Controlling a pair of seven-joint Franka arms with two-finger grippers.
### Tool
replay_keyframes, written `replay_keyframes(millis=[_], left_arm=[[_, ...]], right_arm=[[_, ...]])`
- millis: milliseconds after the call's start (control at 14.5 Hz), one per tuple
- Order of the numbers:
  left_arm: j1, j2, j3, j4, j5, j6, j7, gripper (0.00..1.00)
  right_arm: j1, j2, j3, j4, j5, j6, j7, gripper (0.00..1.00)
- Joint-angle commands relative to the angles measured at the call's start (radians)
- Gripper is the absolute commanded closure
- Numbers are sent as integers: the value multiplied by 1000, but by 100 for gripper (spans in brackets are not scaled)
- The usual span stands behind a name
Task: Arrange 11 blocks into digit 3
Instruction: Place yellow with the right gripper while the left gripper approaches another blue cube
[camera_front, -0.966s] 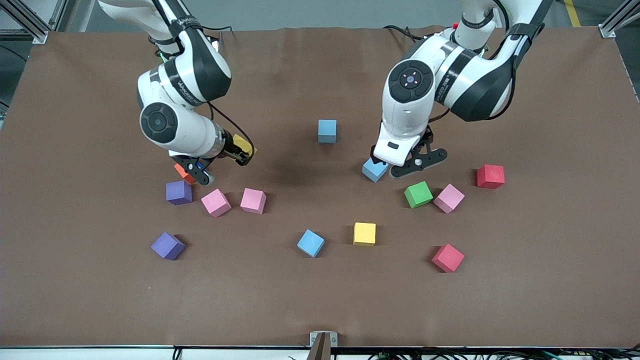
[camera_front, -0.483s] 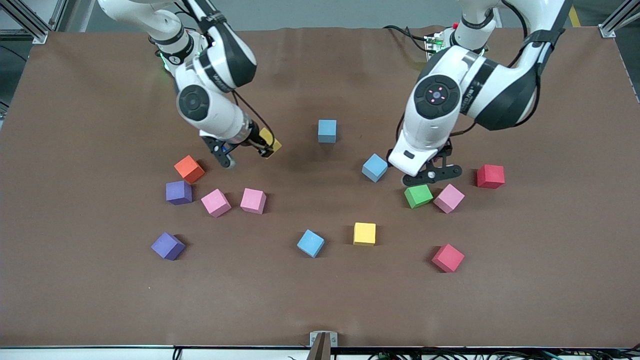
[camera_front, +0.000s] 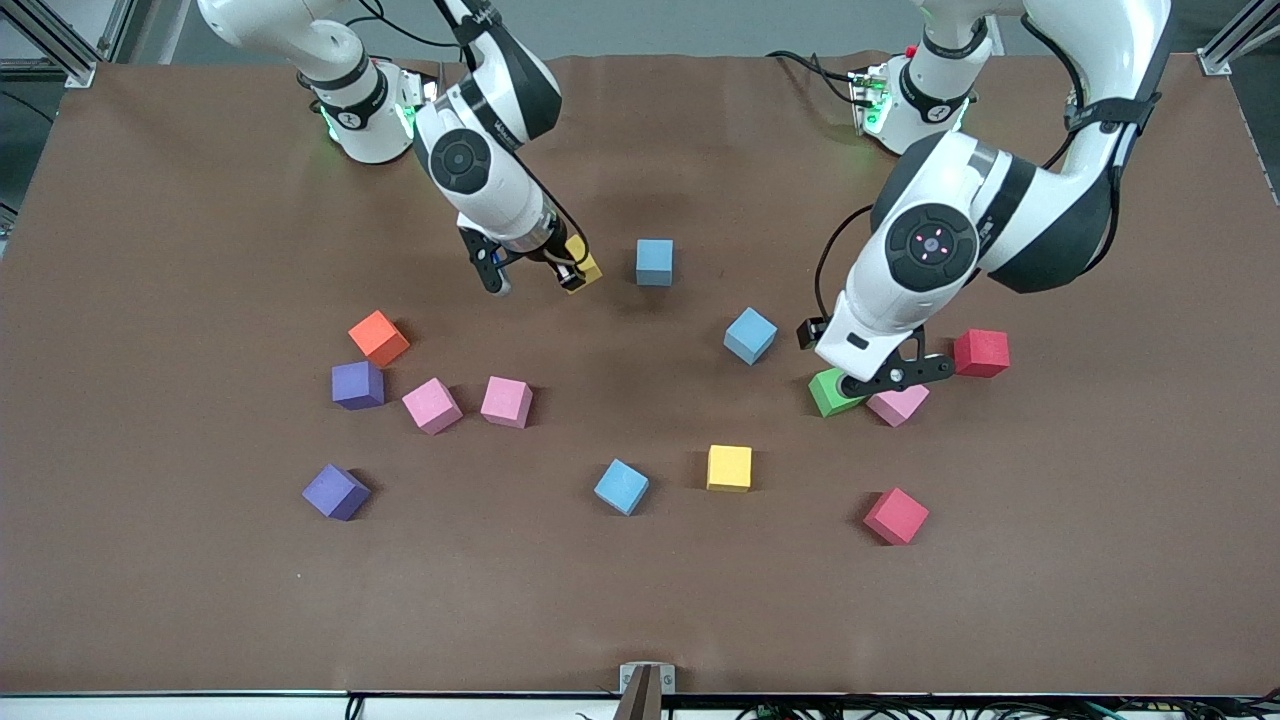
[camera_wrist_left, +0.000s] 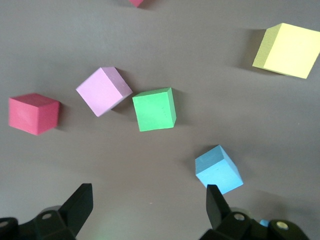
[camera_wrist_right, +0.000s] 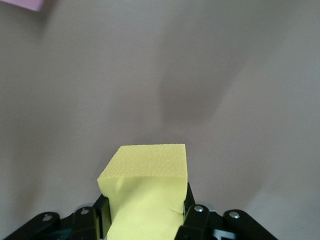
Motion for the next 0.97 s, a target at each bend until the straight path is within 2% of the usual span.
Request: replay_keyframes(millis=[0,345,483,690,897], left_arm=[[23,0,-6,-60,-50,90,-79,0],[12,44,-12,-147,-65,222,-339,0],[2,38,-15,-201,-65,268,-383,0],[2,27,-58,-267,-67,334,-465,0],[8,23,-95,-287,-67,356,-560,0]], right_arm=[[15,-25,-4,-82,44,83,68,98],[32,28,-5,-79,125,174,180,98],[75,65,-5,-79,125,212,240,98],[77,79,-7,-80,127,215,247,98],[89,94,-7,-77,128,237,298,97]])
